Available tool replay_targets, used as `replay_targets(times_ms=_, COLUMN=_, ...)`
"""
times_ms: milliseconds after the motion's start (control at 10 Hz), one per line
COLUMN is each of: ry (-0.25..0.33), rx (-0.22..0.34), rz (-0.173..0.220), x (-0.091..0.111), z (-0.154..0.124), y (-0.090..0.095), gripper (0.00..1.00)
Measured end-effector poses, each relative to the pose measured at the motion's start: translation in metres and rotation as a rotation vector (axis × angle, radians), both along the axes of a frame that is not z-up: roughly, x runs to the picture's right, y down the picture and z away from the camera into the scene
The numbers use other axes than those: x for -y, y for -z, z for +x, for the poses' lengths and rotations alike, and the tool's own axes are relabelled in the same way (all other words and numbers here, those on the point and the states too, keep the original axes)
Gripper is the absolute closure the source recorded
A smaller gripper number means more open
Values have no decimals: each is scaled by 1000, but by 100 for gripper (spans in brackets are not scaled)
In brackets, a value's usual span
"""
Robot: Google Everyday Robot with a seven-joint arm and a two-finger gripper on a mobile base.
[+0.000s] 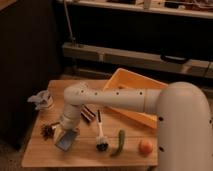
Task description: Place sponge in plastic cup
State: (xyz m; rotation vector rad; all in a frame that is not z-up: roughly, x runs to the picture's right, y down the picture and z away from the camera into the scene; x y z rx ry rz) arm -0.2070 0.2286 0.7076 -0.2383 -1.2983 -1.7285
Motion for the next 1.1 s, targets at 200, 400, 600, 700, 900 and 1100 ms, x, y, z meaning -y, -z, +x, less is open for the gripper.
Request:
replay_targets(times_ms=200, ry=10, rx=6, rz=7, x=0, z=-3, y=3, gripper=22)
replay_targets(times_ms=400, ry=16, rx=10, rz=16, x=2, z=-6, y=8, gripper=20)
replay_targets(times_ms=600, ry=27, rx=7, rz=22, x=3, z=-8, y=11, gripper=20)
replay_targets(times_ms=700, ry=37, rx=2, rz=23, x=2, z=-9, y=12, gripper=20)
replay_targets(times_ms=900, ry=53, rx=-12, rz=21, x=-3, z=-9, y=8, gripper=20)
replay_targets(times_ms=1100, ry=63, rx=-27, rz=13, x=-11, z=-6, y=2, gripper=20)
